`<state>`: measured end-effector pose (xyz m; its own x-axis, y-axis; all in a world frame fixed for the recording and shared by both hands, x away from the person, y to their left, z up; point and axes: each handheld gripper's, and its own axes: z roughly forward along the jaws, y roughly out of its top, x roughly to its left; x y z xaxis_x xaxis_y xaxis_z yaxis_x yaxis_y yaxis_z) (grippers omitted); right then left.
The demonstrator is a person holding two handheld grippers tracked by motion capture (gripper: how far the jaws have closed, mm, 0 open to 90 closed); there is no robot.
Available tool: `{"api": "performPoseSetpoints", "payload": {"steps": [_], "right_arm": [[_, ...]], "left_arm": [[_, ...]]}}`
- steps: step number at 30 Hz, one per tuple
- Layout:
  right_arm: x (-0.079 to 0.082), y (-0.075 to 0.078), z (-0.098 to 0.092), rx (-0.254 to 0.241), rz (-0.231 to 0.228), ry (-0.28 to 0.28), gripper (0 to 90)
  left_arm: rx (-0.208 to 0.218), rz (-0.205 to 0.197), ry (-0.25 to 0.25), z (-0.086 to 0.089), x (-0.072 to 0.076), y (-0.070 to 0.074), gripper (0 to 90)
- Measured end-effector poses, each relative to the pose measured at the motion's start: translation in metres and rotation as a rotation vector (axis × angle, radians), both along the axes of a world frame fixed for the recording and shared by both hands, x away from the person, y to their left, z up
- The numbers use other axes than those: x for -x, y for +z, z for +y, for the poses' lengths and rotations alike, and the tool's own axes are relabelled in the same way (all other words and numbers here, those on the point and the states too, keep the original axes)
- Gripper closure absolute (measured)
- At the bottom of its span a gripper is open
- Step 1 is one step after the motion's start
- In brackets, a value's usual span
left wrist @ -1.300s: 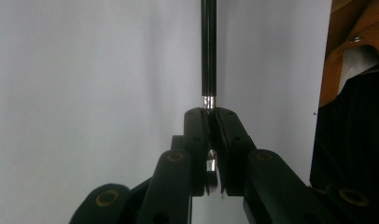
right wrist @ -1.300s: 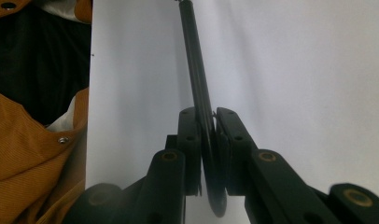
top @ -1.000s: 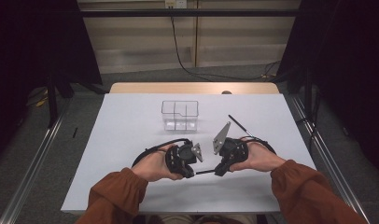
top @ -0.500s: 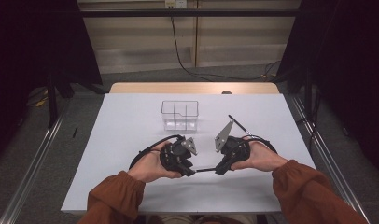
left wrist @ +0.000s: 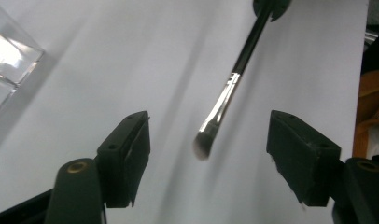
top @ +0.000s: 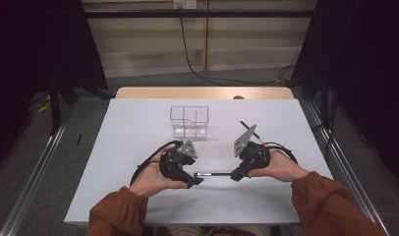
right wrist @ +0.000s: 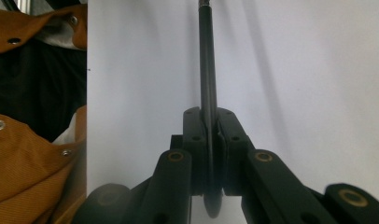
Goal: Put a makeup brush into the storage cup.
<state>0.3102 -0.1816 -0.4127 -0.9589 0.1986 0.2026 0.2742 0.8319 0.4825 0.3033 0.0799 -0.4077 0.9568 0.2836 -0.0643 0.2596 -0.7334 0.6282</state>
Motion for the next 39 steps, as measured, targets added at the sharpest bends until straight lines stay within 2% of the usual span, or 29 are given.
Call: {"api": "performPoseSetpoints", "payload": {"steps": [2, 4, 6, 13, 15, 20, 24, 28, 30, 34, 37, 39], "right_arm": [[0.001, -0.002, -0.002, -0.003, 0.004, -0.012, 83.6], [0.002, -0.005, -0.005, -0.004, 0.005, -0.025, 83.5], [0.004, -0.008, -0.008, -0.001, 0.013, -0.046, 83.5], [0.009, -0.010, -0.019, -0.042, 0.007, -0.089, 83.5], [0.010, -0.009, -0.022, -0.061, 0.000, -0.101, 83.5], [0.014, -0.013, -0.028, -0.090, 0.002, -0.138, 83.5], [0.019, -0.019, -0.032, -0.130, 0.007, -0.170, 83.5], [0.023, -0.024, -0.035, -0.150, 0.006, -0.192, 83.5], [0.024, -0.026, -0.036, -0.170, 0.005, -0.214, 83.5], [0.027, -0.029, -0.040, -0.210, -0.001, -0.236, 83.5], [0.028, -0.032, -0.042, -0.228, -0.008, -0.255, 83.5], [0.027, -0.032, -0.043, -0.245, -0.022, -0.270, 83.5]], "left_arm": [[0.005, -0.013, 0.014, 0.003, 0.000, 0.000, 25.0], [0.008, -0.007, 0.016, 0.006, 0.002, 0.000, 25.0], [0.011, -0.030, 0.028, 0.009, 0.005, -0.001, 22.1], [0.038, -0.052, 0.076, 0.021, 0.008, -0.002, 10.8], [0.057, -0.050, 0.104, 0.024, 0.009, -0.004, 7.2], [0.102, -0.045, 0.133, 0.031, 0.011, -0.005, 6.4], [0.115, -0.042, 0.154, 0.035, 0.011, -0.007, 5.1], [0.145, -0.045, 0.176, 0.040, 0.014, -0.006, 5.4], [0.156, -0.061, 0.184, 0.043, 0.017, -0.005, 5.1], [0.177, -0.060, 0.180, 0.047, 0.018, -0.007, 3.3], [0.191, -0.034, 0.163, 0.049, 0.017, -0.010, 3.4], [0.186, -0.045, 0.168, 0.050, 0.018, -0.011, 3.2]]}}
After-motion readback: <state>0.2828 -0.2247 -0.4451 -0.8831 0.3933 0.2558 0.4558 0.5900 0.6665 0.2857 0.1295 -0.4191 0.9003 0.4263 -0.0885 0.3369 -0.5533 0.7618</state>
